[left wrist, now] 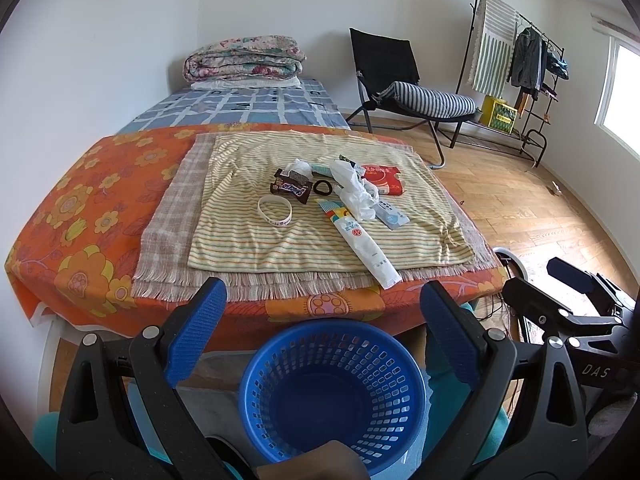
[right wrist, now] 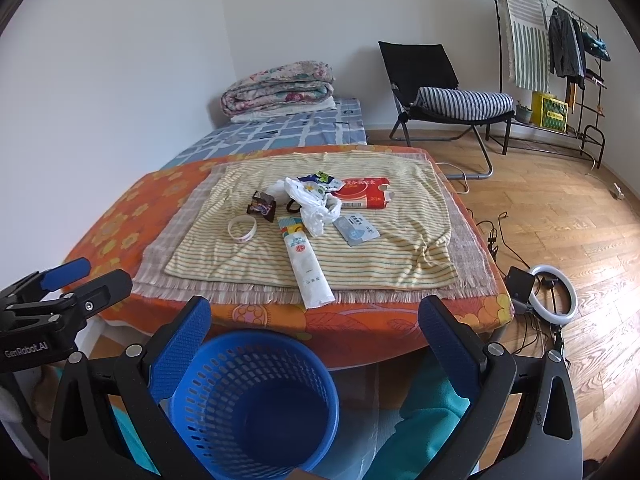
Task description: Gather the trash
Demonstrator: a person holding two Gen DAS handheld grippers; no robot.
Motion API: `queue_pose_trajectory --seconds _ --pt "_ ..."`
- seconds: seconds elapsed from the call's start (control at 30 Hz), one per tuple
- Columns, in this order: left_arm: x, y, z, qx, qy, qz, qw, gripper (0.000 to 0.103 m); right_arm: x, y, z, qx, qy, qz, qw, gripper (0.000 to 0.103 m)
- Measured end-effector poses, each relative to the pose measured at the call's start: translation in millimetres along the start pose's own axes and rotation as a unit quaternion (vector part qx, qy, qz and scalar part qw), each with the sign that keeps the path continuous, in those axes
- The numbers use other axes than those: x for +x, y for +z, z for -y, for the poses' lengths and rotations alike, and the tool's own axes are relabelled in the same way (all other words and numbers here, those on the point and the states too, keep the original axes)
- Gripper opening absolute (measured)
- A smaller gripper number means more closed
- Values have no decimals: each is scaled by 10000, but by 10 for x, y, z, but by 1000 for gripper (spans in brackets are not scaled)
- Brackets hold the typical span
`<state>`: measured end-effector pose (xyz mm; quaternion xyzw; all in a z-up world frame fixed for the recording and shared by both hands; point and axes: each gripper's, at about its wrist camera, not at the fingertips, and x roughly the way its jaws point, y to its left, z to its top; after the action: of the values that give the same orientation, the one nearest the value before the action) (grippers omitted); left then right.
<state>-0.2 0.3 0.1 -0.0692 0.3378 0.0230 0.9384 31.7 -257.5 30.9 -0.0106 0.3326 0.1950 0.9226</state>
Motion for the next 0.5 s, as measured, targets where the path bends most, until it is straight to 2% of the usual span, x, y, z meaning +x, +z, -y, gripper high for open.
queue_pose_trajectory --seconds 0.5 --pt "1 0 -2 -1 4 -4 10000 99 54 -6 -32 4 39 -79 10000 102"
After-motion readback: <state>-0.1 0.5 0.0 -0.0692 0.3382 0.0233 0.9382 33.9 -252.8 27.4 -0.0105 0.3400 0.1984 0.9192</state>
